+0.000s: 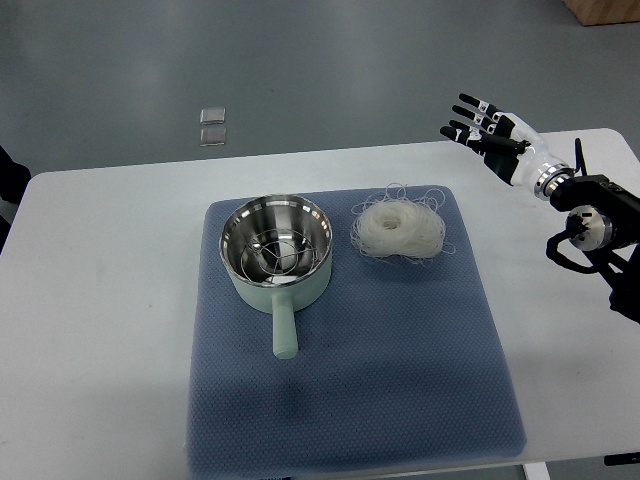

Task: Put vermicelli into pot with right hand
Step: 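Reach the right hand down over the white vermicelli bundle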

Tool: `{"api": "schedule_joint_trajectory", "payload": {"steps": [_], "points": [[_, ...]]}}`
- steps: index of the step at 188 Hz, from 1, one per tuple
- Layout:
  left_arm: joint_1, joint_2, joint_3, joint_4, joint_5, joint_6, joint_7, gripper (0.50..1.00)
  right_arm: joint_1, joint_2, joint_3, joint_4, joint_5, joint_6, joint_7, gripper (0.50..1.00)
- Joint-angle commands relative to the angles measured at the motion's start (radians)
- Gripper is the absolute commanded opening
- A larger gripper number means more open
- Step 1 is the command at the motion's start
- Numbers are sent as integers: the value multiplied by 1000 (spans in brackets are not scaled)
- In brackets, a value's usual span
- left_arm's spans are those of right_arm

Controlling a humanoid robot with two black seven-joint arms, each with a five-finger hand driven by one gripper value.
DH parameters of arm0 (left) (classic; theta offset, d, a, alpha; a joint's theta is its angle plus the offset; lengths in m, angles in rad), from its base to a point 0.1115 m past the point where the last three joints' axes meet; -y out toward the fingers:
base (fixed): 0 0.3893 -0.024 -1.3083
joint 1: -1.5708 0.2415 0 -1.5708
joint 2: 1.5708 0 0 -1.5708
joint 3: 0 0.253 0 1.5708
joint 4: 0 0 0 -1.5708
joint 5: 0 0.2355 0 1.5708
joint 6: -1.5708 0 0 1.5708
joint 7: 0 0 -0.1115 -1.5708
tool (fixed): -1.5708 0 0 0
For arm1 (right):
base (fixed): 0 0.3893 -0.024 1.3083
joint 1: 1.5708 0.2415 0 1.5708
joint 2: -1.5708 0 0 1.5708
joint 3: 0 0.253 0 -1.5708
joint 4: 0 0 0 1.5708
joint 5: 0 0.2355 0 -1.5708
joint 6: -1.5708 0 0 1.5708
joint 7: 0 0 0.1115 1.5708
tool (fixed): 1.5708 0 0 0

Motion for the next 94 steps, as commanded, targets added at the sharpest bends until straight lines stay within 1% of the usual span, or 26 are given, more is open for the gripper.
{"api": "schedule_joint_trajectory", "payload": {"steps": [1,27,49,57,64,75,79,94], "points": [[1,0,1,1,0,1,0,1000,25,-3,-2,4,-105,58,0,926],[0,0,1,1,0,0,0,1000,80,-32,-40,4,-243,127,2,924],[0,0,1,1,0,0,0,1000,154,-43,-101,7,-339,216,2,926],[0,0,1,1,0,1,0,1000,177,-50,-136,8,-398,236,5,926],[0,0,1,1,0,0,0,1000,192,-53,-170,19,-450,239,11,926],[0,0,1,1,0,1,0,1000,217,-57,-222,42,-547,236,37,926],[0,0,1,1,-2,1,0,1000,230,-57,-248,53,-605,236,55,926],[0,0,1,1,0,1,0,1000,249,-55,-304,70,-740,236,86,926]]}}
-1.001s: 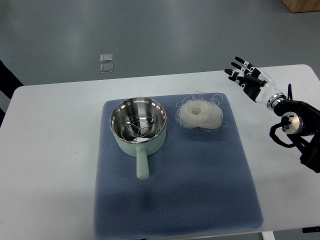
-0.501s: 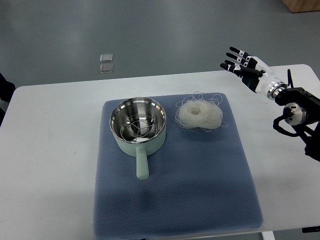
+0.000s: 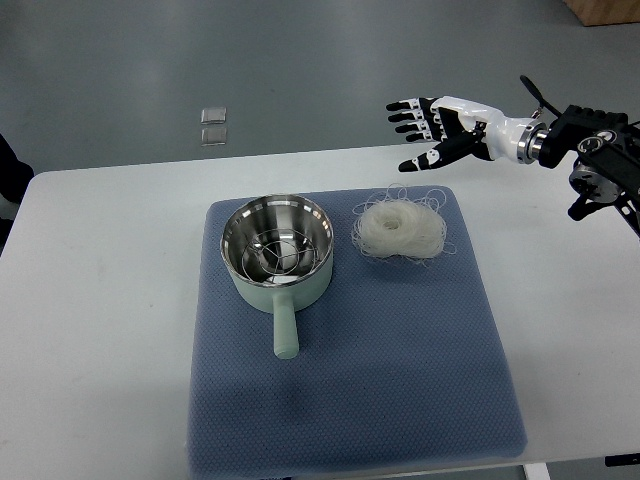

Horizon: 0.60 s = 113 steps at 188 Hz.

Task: Put vermicelli into pot with right hand
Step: 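Reach the right hand down over the white vermicelli bundle, then close the right hand fingers around the vermicelli bundle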

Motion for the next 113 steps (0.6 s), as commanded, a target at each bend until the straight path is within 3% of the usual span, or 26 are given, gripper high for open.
{"api": "schedule_joint_trajectory", "payload": {"steps": [1,62,113], "points": [[0,0,0,0,-1,0,0,1000,31,0,-83,30,-190,1,44,926],[0,0,1,0,-1,0,0,1000,45,18,-215,70,-454,-17,67,924],[0,0,1,-2,0,0,2,1000,36,21,-316,38,-534,-194,55,901]]}}
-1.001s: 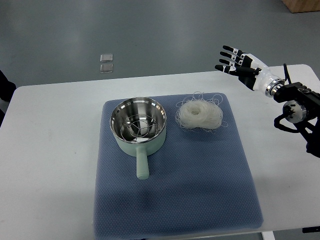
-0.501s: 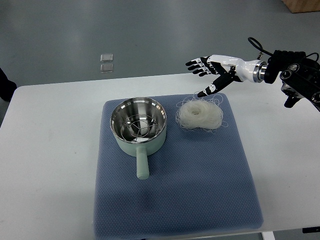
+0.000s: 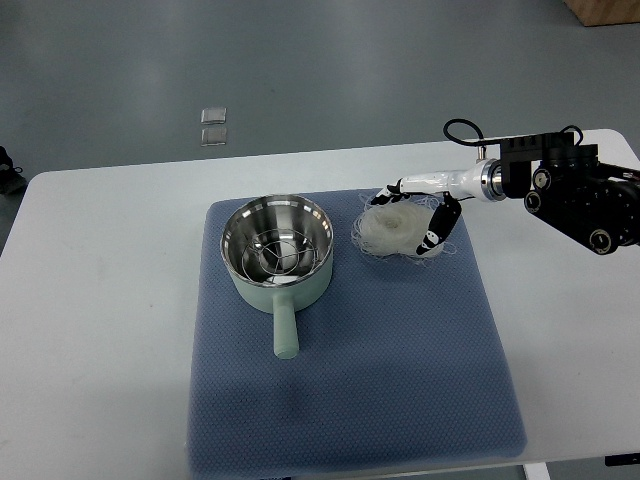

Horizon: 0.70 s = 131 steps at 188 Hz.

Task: Put vermicelli into pot with right hand
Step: 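Close the right hand fingers around the vermicelli bundle, then carry the vermicelli with the right hand over the steel pot and release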

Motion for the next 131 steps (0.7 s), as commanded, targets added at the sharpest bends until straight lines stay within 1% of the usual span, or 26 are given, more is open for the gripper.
{"api": "schedule_joint_trajectory", "payload": {"steps": [1,6,15,26,35,42,43,45,51,56,57,58,61,62,65,66,67,68,69,70,71,72,73,74,116,131], "points": [[0,0,0,0,1,-1,0,1000,-3,2,-37,-17,-10,-64,-6,901],[0,0,0,0,1,0,1,1000,-5,4,-41,-20,-10,-75,-6,899],[0,0,0,0,1,-1,0,1000,-8,14,-47,-22,-10,-101,-7,870],[0,0,1,-2,1,-1,0,1000,-10,25,-49,-22,-10,-121,-9,856],[0,0,1,-2,1,-1,1,1000,-14,34,-47,-22,-10,-136,-14,799],[0,0,1,-2,1,-1,1,1000,-16,40,-47,-22,-10,-140,-14,776],[0,0,1,-2,1,-1,1,1000,-16,42,-47,-22,-10,-140,-14,766],[0,0,1,-2,1,-1,1,1000,-16,42,-47,-22,-10,-140,-14,766],[0,0,1,-2,2,0,1,1000,-16,48,-47,-22,-10,-141,-15,735],[0,0,1,-2,2,-1,1,1000,-16,53,-49,-22,-10,-141,-15,699],[0,0,1,-2,2,-1,1,1000,-16,53,-49,-22,-10,-141,-15,699],[0,0,1,-2,2,-1,1,1000,-16,53,-49,-22,-10,-140,-15,680],[0,0,1,-2,2,-1,1,1000,-16,53,-49,-22,-10,-141,-15,666],[0,0,1,-2,2,-1,0,1000,-16,54,-49,-22,-10,-141,-15,648],[0,0,1,-2,1,-1,0,1000,-16,54,-49,-22,-10,-140,-15,633],[0,0,3,-2,1,-1,1,1000,-16,54,-49,-22,-10,-140,-15,615],[0,0,3,-2,1,-1,1,1000,-16,54,-49,-22,-10,-140,-15,615],[0,0,1,-2,1,-1,1,1000,-17,54,-49,-22,-10,-140,-15,597],[0,0,1,-2,1,-1,1,1000,-17,54,-49,-22,-10,-140,-15,596],[0,0,1,-2,2,0,1,1000,-17,54,-49,-22,-10,-140,-15,570],[0,0,1,-2,2,0,1,1000,-17,54,-49,-22,-10,-140,-15,570],[0,0,1,-2,1,-1,0,1000,-17,54,-49,-22,-11,-140,-15,540],[0,0,1,-2,1,-1,0,1000,-17,54,-49,-22,-11,-140,-15,539],[0,0,1,-2,1,0,1,1000,-17,54,-51,-22,-10,-140,-15,505],[0,0,0,0,1,-1,0,1000,-2,37,-51,-25,-5,-144,-23,500],[0,0,0,0,1,0,0,1000,39,19,-35,-22,18,-160,-18,500]]}}
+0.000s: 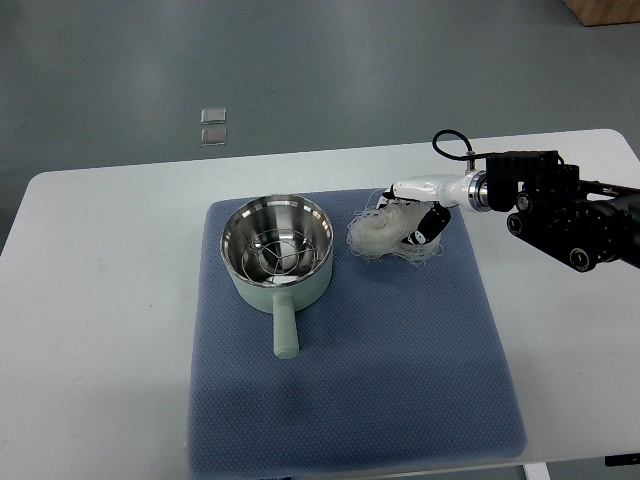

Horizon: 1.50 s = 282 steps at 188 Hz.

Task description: Put vermicelli into pot with right hand

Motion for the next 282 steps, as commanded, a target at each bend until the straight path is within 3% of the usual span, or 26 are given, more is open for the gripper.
{"api": "schedule_joint_trajectory", "payload": {"steps": [1,89,141,193,195,198,207,210,211,212,213,214,215,216,220,282], "points": [[0,0,-1,0,-1,0,-1,1000,40,-21,20,3,24,-16,4,500],[0,0,-4,-1,-1,0,0,1000,253,-83,111,118,285,58,7,500],[0,0,-4,0,-1,0,-1,1000,238,-32,106,219,302,101,9,500],[0,0,-5,-1,-1,0,-1,1000,194,49,103,237,300,99,10,500],[0,0,-5,-1,-1,0,1,1000,191,51,103,237,300,99,10,507],[0,0,-5,-1,-1,0,1,1000,185,52,102,237,300,99,10,566],[2,0,-5,0,-1,-1,1,1000,174,54,97,237,296,99,10,666],[0,0,-5,0,-1,-1,1,1000,169,54,96,237,296,99,10,735],[0,0,-5,0,-1,-1,1,1000,169,54,96,237,296,99,10,735],[0,0,-5,0,-1,-1,-1,1000,168,52,96,237,296,99,10,780],[0,0,-5,0,-1,-1,-1,1000,168,52,96,237,296,99,10,780],[0,0,-5,0,-1,0,0,1000,165,52,96,237,297,99,10,823],[0,0,-5,0,-1,0,1,1000,165,52,96,237,297,99,10,823],[0,0,-5,0,-1,-1,-1,1000,163,52,97,237,297,99,10,860],[0,0,-5,-1,-1,-1,1,1000,160,51,96,237,297,99,10,893],[-3,0,-5,0,-1,-1,1,1000,106,0,180,228,319,81,9,907]]}}
